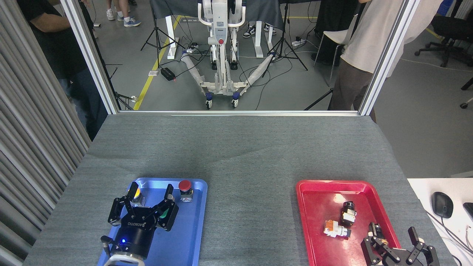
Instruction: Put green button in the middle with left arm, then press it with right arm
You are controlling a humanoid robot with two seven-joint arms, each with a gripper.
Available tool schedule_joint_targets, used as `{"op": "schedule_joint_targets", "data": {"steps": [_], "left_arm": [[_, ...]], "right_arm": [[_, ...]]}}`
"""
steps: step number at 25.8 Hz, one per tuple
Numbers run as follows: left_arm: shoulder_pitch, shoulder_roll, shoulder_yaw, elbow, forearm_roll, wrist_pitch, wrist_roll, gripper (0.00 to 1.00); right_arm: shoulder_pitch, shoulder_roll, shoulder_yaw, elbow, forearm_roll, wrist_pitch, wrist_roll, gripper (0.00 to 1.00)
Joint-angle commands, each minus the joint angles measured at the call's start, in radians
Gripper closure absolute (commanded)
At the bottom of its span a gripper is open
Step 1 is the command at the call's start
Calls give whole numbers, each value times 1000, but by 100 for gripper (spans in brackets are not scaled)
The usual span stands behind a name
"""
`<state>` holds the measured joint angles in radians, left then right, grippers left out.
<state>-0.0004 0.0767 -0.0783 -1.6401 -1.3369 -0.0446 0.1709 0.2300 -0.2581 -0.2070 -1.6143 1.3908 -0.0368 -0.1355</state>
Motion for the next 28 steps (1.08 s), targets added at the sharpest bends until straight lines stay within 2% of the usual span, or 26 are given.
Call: {"op": "schedule_joint_targets", "data": {"steps": [1, 16, 23, 28], "left_arm": [[-9, -2, -1, -4, -2, -4, -7, 0], [-9, -5, -1, -7, -4, -8, -8, 0], [-9, -3, -1, -7, -4, -8, -7, 0], [-9, -5, -1, -7, -4, -8, -7, 0]], "right_arm": [[0, -1, 0, 4, -1, 0, 4, 0], [-8, 7, 3, 7, -1, -68, 4, 0], [-21, 42, 12, 2, 2, -68, 5, 0], [-23, 40, 12, 2, 4, -68, 24, 0]]}}
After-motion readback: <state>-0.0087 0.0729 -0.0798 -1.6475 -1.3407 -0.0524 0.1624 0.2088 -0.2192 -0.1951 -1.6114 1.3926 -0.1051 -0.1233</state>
